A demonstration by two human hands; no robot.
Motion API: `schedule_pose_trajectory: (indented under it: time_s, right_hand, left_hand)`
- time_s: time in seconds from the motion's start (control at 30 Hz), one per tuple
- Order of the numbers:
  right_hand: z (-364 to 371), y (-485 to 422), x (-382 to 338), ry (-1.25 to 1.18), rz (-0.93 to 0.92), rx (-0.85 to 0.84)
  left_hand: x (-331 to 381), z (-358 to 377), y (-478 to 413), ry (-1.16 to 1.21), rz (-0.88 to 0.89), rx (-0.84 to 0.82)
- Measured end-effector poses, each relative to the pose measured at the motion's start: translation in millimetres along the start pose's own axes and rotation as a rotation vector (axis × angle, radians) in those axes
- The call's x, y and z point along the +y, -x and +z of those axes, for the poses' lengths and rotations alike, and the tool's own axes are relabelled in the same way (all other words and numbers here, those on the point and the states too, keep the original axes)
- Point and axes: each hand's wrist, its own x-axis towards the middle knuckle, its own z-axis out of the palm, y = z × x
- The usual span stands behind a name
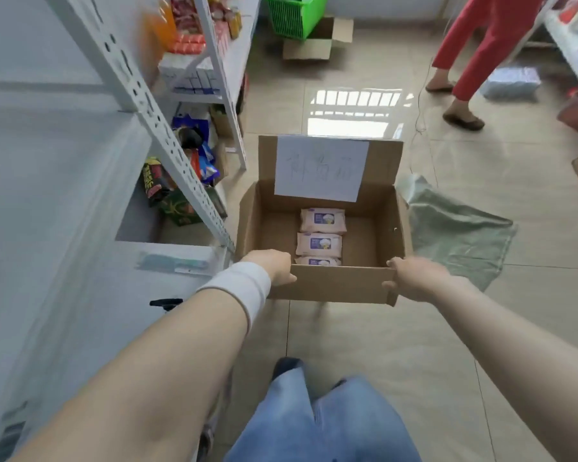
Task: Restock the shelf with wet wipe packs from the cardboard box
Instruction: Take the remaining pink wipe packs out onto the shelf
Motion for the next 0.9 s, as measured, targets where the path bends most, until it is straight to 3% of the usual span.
schedule_pose_trajectory:
  time_s: [0.2, 0.37, 0.53, 0.8, 0.9]
  right_hand:
    - [1.5, -98.0, 13.7, -0.218, -0.041, -0.192]
    - [-2.4, -176.0, 27.3, -0.506, 0.038, -0.257]
    - [43.6, -264.2, 15.7, -0.550, 0.020, -0.411]
    - [171.9, -438.6, -40.9, -0.747, 0.080, -0.557]
    - [207.2, -477.5, -62.5, -0.914, 0.248, -0.535]
  left_hand:
    - [14.9, -4.5, -104.7, 0.011, 0.061, -0.104]
    - [13.6, -5.9, -176.6, 0.244, -0.033, -0.168]
    - [8.4, 6.1, -272.6, 0.619, -0.137, -0.171]
    - [6.7, 61.0, -520.4, 1.060, -0.407, 0.005]
    - [5.9, 72.7, -575.2, 1.077, -0.423, 0.201]
